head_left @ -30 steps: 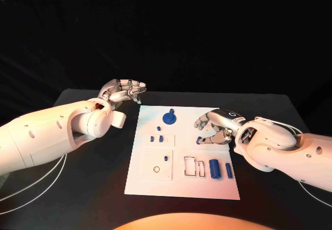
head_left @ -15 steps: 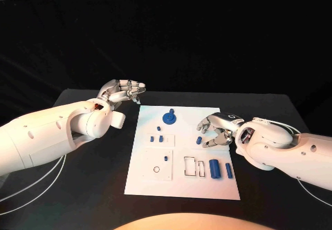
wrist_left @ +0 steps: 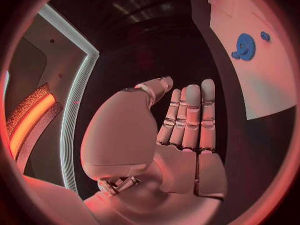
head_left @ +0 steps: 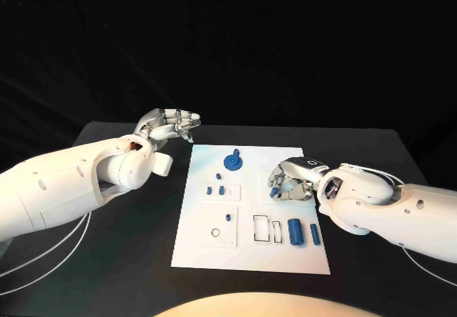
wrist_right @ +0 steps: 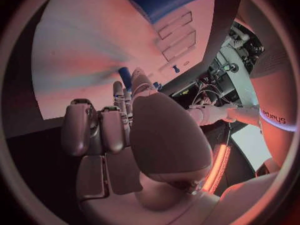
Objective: Assemble the parts on the task board
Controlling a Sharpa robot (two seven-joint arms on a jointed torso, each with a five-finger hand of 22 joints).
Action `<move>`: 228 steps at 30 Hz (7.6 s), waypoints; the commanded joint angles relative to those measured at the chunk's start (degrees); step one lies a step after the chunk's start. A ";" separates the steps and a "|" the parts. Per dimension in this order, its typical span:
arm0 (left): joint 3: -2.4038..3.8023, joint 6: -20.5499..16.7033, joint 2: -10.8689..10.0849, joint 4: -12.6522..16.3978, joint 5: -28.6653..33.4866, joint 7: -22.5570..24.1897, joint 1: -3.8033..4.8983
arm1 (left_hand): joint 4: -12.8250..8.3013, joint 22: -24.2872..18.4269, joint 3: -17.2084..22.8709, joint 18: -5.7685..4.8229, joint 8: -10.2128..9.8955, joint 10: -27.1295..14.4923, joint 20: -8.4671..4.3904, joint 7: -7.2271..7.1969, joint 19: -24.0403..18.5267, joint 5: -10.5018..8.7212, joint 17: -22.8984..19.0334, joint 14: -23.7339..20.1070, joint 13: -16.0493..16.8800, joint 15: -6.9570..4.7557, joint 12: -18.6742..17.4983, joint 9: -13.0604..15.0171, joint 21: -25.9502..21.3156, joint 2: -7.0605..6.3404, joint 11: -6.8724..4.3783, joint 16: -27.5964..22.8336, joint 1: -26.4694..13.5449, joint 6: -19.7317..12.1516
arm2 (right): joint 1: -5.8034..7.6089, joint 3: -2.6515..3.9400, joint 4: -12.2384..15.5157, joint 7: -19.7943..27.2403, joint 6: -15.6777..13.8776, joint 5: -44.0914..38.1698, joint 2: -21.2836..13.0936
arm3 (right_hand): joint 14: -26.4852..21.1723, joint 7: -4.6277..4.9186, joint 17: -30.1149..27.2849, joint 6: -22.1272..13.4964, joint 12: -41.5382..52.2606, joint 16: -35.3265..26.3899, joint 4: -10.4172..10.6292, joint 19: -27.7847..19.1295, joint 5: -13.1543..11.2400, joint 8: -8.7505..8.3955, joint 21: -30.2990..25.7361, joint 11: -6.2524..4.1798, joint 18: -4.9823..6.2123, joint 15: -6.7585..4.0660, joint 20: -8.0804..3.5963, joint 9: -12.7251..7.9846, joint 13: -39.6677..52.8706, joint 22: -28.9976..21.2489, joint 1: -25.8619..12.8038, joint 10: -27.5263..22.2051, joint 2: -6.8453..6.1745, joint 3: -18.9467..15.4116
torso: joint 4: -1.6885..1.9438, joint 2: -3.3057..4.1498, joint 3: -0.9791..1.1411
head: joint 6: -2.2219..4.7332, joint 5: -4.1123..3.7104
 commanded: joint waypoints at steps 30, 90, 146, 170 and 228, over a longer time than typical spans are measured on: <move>0.04 0.88 -0.09 0.15 -0.31 0.07 0.05 | -0.04 -0.11 -0.31 0.80 0.26 -0.43 0.36 0.01 -0.03 -0.09 -0.10 -0.43 -0.05 -0.16 0.31 0.06 -0.30 0.28 0.14 0.45 -0.37 -0.57 | -0.59 -0.09 0.55 0.22 -3.56 -2.74 0.74 | 1.62 -1.44 1.48 6.23 -6.50 1.43 -5.32 2.11 -5.05 4.39 5.71 -1.71 -1.91 -1.69 -1.30 3.23 0.59 6.18 -2.09 9.70 -2.85 28.25 | -0.01 0.00 0.02 | -0.18 0.17; -0.04 1.72 2.13 -1.30 -0.88 -0.05 0.04 | -0.05 -0.12 -0.34 0.82 0.49 -0.64 0.38 0.02 -0.02 -0.09 -0.15 -0.49 -0.05 -0.15 0.57 0.12 -0.31 0.36 0.15 0.54 -0.28 -0.56 | -6.69 -0.57 4.03 3.78 -1.58 -5.93 14.22 | 1.53 -1.19 1.09 5.03 -8.23 1.41 -10.32 2.24 -4.56 6.01 6.22 -1.65 -2.03 -1.60 -1.28 5.78 1.12 7.02 -7.30 10.78 -3.93 34.18 | -0.05 -0.10 -0.09 | -1.56 3.81; -0.04 2.56 1.89 -1.28 -1.33 -0.79 0.05 | 0.04 -0.16 -0.48 0.82 0.71 -0.94 0.42 0.03 -0.04 -0.08 -0.22 -0.60 -0.06 -0.10 0.93 0.16 -0.38 0.34 0.18 0.66 -0.35 -0.75 | -7.20 -1.13 3.03 1.53 -5.37 -8.55 14.96 | 0.48 0.19 -2.19 -3.85 -8.66 0.09 -11.09 -0.59 2.22 -0.74 -0.92 0.73 -0.43 0.40 0.61 3.00 0.34 1.72 -14.97 -1.40 -9.29 22.88 | -0.05 -0.09 -0.02 | -1.14 3.48; -0.21 3.10 1.01 -1.03 -1.58 -0.54 0.03 | 0.06 -0.18 -0.53 0.82 0.81 -1.21 0.43 0.03 -0.06 -0.10 -0.26 -0.68 -0.10 -0.08 1.00 0.17 -0.42 0.32 0.22 0.69 -0.35 -0.83 | -0.84 0.00 11.08 0.22 -8.03 14.51 -2.58 | 1.91 0.18 2.79 -2.35 6.67 2.68 -3.41 2.43 3.44 1.11 4.66 -0.80 -1.83 -0.77 -0.36 3.38 5.47 6.72 -11.50 6.47 -6.86 9.10 | -0.28 -0.31 -0.21 | 0.37 -1.41; -0.56 3.74 -0.62 1.17 -1.51 -0.02 -0.12 | 0.27 -0.27 -0.78 0.79 0.96 -1.61 0.52 0.08 -0.21 -0.10 -0.36 -0.94 -0.14 0.01 1.28 0.18 -0.61 0.20 0.28 0.72 -0.61 -1.13 | -7.53 -1.56 11.98 -16.55 1.01 13.32 -11.20 | 4.65 -3.72 19.00 -2.33 70.40 9.10 0.11 6.72 3.52 17.94 16.75 -4.31 -4.73 -3.55 -2.87 12.46 79.30 16.49 -22.20 20.60 0.63 -9.33 | -0.84 -0.91 -0.57 | -1.17 -5.07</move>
